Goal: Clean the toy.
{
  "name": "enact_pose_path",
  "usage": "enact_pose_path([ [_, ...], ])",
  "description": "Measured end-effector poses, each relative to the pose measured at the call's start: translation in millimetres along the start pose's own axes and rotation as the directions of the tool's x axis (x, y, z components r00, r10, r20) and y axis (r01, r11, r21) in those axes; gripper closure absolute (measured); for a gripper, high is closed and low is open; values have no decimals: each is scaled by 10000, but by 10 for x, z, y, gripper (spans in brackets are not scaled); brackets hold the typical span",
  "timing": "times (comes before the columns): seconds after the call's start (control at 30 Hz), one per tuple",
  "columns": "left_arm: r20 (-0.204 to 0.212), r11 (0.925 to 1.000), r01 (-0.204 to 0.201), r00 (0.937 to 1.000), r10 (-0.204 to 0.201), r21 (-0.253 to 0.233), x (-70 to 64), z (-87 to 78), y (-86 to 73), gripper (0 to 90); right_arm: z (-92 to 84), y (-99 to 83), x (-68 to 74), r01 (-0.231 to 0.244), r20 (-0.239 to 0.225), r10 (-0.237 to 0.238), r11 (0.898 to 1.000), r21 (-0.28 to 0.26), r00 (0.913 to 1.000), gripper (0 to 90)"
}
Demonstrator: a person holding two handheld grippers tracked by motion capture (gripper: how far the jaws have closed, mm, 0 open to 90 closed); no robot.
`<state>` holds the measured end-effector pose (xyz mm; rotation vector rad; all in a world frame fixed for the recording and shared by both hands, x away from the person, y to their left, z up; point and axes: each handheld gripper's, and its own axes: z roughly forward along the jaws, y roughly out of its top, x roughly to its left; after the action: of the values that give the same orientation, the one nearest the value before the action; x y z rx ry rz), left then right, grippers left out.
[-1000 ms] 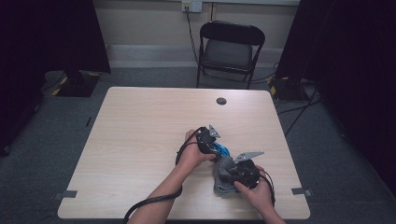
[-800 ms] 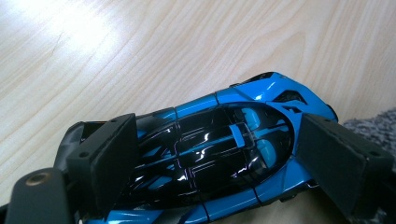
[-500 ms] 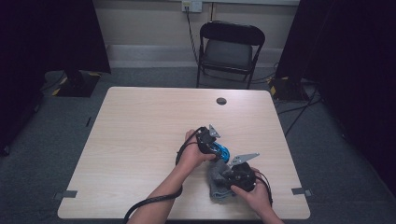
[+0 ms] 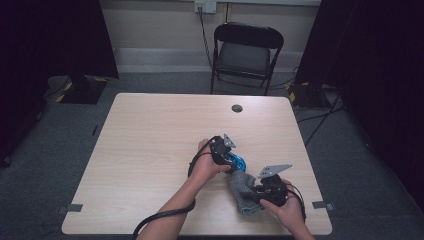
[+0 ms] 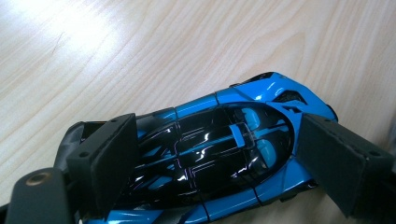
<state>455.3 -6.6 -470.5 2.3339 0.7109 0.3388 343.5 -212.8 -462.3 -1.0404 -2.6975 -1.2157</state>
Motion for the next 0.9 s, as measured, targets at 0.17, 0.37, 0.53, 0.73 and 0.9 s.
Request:
enact_pose_path([
  [0.17,6,10000,-11,10000,11,64,0,-2,2,130,-175,-13,-101,-275,307,287,9988,-395,9991,718],
  [0.37,6,10000,18,10000,-18,25,-1,-2,-1,130,-300,1,-214,-326,871,378,9977,-596,9955,716],
  [0.53,12,10000,-39,10000,39,66,2,-5,-1,130,-332,7,-323,-492,1305,574,9967,-652,9898,715],
  [0.73,5,10000,-82,10000,82,34,5,-7,-6,130,-272,16,-442,-716,1825,831,9951,-687,9797,713],
  [0.9,1,10000,-84,10000,84,-5,4,-7,-11,130,-195,5,-527,-904,2208,1011,9942,-578,9701,711],
])
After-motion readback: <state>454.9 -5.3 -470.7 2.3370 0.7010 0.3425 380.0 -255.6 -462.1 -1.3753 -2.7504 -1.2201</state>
